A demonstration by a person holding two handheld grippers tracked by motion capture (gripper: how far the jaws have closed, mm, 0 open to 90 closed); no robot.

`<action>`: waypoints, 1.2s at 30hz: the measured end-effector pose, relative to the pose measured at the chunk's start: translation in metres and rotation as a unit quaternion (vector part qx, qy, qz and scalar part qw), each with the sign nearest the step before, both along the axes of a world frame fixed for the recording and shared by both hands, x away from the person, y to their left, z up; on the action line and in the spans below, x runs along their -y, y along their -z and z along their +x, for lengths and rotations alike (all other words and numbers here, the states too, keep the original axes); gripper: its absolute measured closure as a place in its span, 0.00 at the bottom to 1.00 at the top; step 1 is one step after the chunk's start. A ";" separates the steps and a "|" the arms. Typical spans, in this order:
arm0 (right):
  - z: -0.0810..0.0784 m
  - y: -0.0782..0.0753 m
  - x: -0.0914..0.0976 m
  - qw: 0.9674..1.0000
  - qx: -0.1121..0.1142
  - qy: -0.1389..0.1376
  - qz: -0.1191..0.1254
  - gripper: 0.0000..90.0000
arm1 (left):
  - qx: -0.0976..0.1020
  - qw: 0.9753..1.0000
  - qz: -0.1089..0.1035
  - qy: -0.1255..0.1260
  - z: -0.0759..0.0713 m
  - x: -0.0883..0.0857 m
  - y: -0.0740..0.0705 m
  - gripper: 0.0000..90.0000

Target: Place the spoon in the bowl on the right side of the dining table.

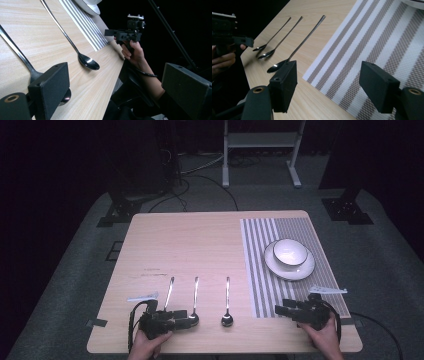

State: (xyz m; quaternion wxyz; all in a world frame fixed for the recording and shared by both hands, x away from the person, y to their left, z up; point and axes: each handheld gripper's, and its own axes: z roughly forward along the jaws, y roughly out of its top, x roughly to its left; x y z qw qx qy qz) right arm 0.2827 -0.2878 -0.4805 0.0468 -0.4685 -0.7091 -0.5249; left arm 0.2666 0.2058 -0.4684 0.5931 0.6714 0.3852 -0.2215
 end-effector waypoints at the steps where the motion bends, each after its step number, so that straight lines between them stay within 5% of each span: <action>1: 0.000 0.000 0.000 1.000 0.000 0.000 0.000 0.33 | 0.000 1.000 0.000 0.000 0.000 0.000 0.000 0.07; 18: 0.033 -0.012 -0.046 0.999 -0.001 -0.047 0.008 0.33 | -0.017 0.999 0.020 0.022 0.001 0.016 0.011 0.07; 25: 0.039 -0.018 -0.057 0.998 0.000 -0.057 0.003 0.33 | -0.027 0.999 0.028 0.028 0.002 0.018 0.016 0.07; 31: 0.043 -0.028 -0.078 0.997 0.005 -0.081 -0.003 0.33 | -0.055 0.996 0.067 0.020 0.003 0.023 0.025 0.07; 36: 0.045 -0.032 -0.093 0.995 0.013 -0.098 -0.006 0.33 | -0.053 0.996 0.062 0.018 0.003 0.022 0.025 0.08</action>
